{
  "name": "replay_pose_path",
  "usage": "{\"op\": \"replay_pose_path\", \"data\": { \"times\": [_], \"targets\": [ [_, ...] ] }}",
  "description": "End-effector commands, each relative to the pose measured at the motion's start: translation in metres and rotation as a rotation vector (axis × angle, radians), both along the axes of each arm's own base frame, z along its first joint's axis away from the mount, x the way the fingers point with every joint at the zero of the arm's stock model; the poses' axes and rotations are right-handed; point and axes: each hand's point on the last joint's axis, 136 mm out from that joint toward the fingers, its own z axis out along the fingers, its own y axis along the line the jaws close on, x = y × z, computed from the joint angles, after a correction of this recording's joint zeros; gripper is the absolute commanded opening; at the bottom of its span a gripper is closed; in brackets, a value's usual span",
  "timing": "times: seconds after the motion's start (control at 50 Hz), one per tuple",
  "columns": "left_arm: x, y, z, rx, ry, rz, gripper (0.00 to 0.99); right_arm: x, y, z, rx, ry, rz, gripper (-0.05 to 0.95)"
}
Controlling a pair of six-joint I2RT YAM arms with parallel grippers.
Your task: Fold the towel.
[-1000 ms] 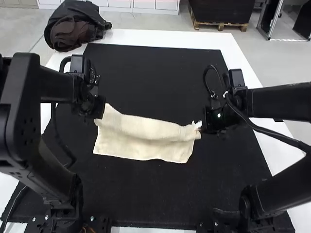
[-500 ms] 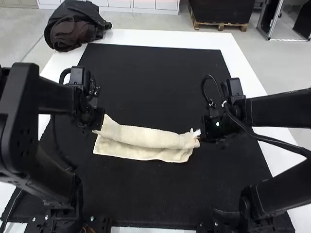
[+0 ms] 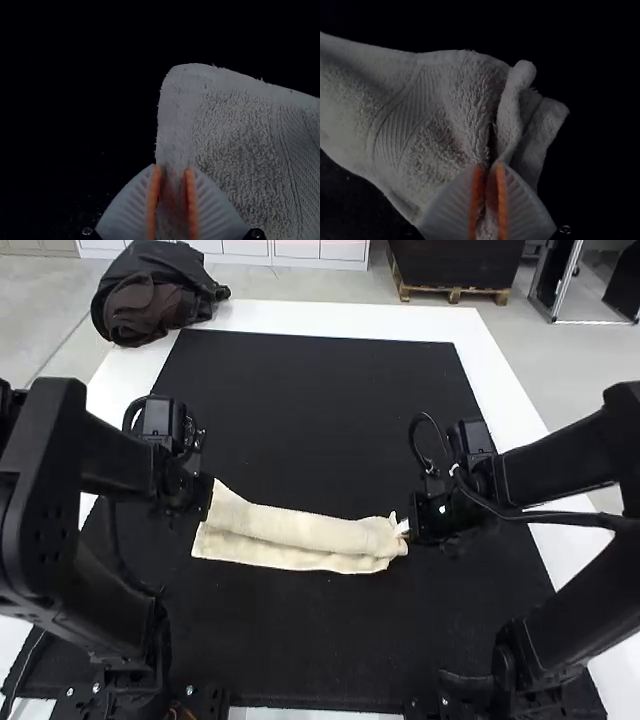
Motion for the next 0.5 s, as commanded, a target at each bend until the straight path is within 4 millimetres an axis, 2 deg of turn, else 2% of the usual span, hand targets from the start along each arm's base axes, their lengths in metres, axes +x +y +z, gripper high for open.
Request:
{"op": "replay_pose_path", "data": {
  "times": [0.0,0.06,0.1,0.12,0.16,0.22,0.26,0.48],
  "targets": [
    [0.003,0.010,0.004,0.049,-0.015,0.020,0.290,0.001,-0.003,-0.008,-0.037,0.003,-0.003,0.26],
    [0.003,0.009,0.002,0.057,-0.009,0.008,0.379,0.001,-0.004,-0.012,-0.045,0.013,-0.006,0.38],
    [0.001,0.010,-0.002,0.060,0.002,0.006,0.515,0.000,-0.004,-0.014,-0.047,0.020,-0.006,0.43],
    [0.001,0.009,-0.003,0.063,0.005,0.001,0.549,0.000,-0.005,-0.015,-0.051,0.020,-0.008,0.48],
    [0.001,0.009,-0.005,0.064,0.014,-0.002,0.639,0.003,-0.007,-0.015,-0.062,0.010,-0.015,0.61],
    [0.000,0.009,-0.007,0.073,0.023,-0.016,0.857,0.006,-0.009,-0.014,-0.085,-0.014,-0.005,0.85],
    [0.000,0.009,-0.008,0.076,0.027,-0.020,0.972,0.007,-0.009,-0.013,-0.085,-0.016,-0.004,0.91],
    [0.009,0.014,0.000,0.073,-0.033,-0.001,0.974,0.014,-0.006,-0.006,-0.076,-0.042,-0.002,0.91]
  ]
}}
